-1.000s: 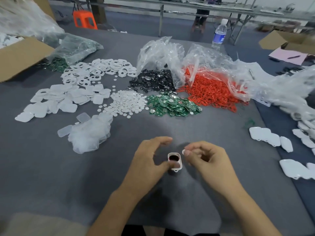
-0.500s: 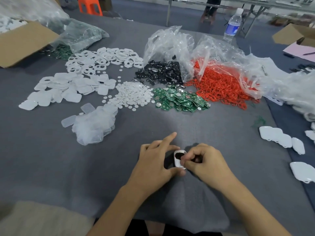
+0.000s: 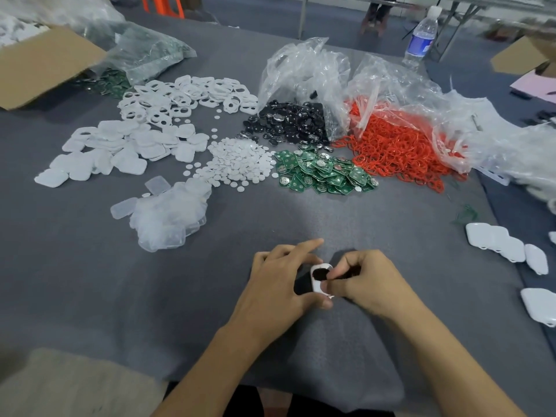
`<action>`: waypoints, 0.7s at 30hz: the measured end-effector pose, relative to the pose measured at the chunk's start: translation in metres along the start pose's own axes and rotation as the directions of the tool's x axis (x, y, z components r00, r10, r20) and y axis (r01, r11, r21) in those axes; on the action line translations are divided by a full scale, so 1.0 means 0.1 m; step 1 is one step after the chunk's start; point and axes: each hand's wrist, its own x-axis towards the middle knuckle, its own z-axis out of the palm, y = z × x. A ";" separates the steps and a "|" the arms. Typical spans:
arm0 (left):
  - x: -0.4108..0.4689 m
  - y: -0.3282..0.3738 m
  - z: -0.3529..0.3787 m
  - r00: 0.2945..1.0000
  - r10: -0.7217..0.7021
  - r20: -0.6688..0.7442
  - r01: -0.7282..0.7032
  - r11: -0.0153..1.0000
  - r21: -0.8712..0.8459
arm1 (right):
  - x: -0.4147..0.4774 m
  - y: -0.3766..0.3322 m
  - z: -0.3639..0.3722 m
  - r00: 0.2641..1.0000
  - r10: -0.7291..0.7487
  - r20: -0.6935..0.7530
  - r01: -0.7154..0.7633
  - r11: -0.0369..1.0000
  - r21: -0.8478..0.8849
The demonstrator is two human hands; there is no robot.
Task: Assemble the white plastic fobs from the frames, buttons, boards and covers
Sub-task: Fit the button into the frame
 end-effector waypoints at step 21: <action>-0.02 0.03 -0.01 0.999 0.037 -0.032 -0.037 0.999 0.008 | -0.25 0.17 0.15 0.964 -0.175 -0.202 0.168 0.985 -0.047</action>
